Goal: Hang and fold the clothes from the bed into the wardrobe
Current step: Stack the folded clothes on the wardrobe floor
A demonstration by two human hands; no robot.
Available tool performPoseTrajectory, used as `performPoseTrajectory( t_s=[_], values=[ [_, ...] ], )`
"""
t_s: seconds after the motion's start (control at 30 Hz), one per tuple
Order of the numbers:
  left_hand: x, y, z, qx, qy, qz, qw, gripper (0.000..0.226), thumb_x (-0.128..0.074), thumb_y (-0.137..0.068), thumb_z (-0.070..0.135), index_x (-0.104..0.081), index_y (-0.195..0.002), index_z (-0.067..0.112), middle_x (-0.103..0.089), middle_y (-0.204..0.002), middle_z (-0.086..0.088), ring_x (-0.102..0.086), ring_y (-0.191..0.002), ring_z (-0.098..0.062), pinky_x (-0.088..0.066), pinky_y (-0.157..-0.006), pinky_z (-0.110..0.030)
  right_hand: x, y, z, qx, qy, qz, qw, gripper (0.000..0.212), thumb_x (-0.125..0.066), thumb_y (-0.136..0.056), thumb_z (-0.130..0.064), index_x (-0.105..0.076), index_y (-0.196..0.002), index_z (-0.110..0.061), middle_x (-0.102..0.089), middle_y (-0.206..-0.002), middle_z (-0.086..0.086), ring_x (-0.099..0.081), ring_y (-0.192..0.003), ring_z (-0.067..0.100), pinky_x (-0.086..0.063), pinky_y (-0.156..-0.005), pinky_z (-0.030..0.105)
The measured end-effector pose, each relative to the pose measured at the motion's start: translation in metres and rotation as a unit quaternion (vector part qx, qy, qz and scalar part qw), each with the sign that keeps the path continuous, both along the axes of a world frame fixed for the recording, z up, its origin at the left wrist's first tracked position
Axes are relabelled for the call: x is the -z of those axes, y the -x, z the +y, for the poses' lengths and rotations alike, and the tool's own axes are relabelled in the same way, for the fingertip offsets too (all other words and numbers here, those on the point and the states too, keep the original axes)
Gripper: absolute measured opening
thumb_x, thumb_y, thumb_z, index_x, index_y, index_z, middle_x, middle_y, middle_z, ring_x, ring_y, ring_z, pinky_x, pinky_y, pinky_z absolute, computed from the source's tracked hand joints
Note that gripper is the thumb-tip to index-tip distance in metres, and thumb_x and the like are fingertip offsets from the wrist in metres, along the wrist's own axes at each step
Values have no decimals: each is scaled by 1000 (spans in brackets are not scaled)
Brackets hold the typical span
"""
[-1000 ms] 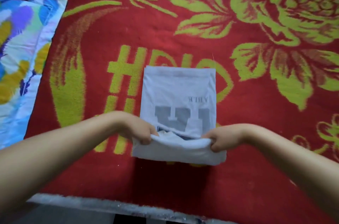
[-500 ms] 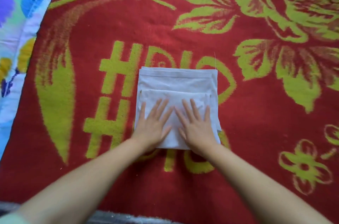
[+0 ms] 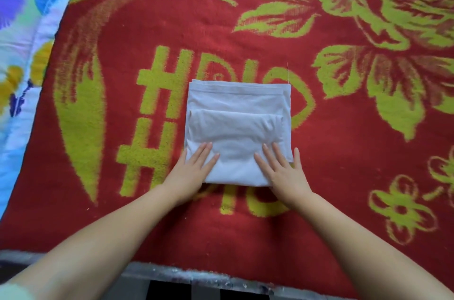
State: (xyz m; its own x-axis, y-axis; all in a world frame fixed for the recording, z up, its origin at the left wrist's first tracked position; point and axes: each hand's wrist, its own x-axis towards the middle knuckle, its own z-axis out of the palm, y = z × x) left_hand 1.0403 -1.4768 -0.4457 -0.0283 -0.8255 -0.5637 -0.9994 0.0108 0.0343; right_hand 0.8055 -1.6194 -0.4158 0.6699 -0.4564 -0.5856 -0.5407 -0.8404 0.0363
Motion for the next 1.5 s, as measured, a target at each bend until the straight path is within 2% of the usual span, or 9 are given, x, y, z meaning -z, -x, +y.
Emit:
performPoseTrajectory(
  t_s=[0.2,0.3,0.47,0.73,0.83,1.0,1.13,1.33,1.5],
  values=[
    [-52,2,-16,-69,-123,142,980,68,-34,-90,-5,-17,-152,16,-9,-159,-15,-13,-146,-28,-25,-112,-32,-44,-16,-11,56,-194,-2,979,56,-36,-92,0,-39,-143,-21,-39,-144,5,-30,-138,25,-34,-106,40],
    [-99,-19,-20,-124,-229,338,904,41,-39,-82,1,-60,-114,16,-65,-108,5,-58,-96,-10,-41,-75,-24,-94,-11,-29,80,-355,29,931,36,-40,-88,0,-64,-103,-21,-61,-92,-6,-55,-90,17,-41,-71,13],
    [-131,-76,-63,-254,-268,474,800,35,-47,-80,1,-63,-108,13,-70,-88,7,-64,-78,-6,-54,-68,-27,-129,-39,-96,156,-359,-52,919,28,-49,-89,-2,-68,-103,-18,-70,-95,0,-64,-86,14,-50,-79,34],
    [-45,-106,-115,-383,-157,183,892,20,-55,-88,19,-60,-102,6,-57,-96,-15,-55,-83,-27,-43,-66,-30,-27,-101,-125,298,-115,-152,935,39,-48,-90,-8,-55,-128,-8,-56,-127,17,-54,-116,33,-45,-89,35],
    [-27,-72,-108,-323,147,5,935,44,-51,-91,36,-52,-127,10,-54,-127,-15,-50,-118,-33,-36,-99,-46,-2,-107,-91,241,36,-156,957,50,-41,-98,-23,-32,-148,-17,-24,-157,10,-18,-146,28,-17,-112,56],
    [0,17,-85,-224,191,7,956,62,-17,-96,44,-12,-152,18,-9,-160,-3,-10,-147,-21,-5,-114,-57,29,-109,-21,71,32,-175,982,56,-27,-104,-34,-1,-153,-24,3,-162,0,10,-148,23,23,-106,59],
    [26,4,-72,-214,214,29,953,61,-30,-91,40,-39,-144,12,-36,-151,-10,-37,-138,-27,-24,-112,-56,53,-83,-46,138,82,-174,972,55,-25,-103,-34,-7,-154,-23,-2,-162,-2,3,-149,18,23,-109,53],
    [27,-35,-45,-362,197,-14,911,61,-39,-100,36,-17,-151,10,-13,-159,-12,-13,-147,-26,-6,-115,-61,43,-51,-72,202,83,-132,967,55,-18,-103,-34,-3,-154,-21,3,-162,-4,9,-148,17,10,-112,60],
    [0,30,-69,-215,234,5,948,59,-30,-90,32,-43,-139,3,-41,-147,-12,-27,-143,-24,-32,-102,-64,29,-99,-22,121,77,-212,967,56,-26,-100,-30,-17,-151,-10,-12,-160,5,6,-144,24,14,-107,61]
  ],
)
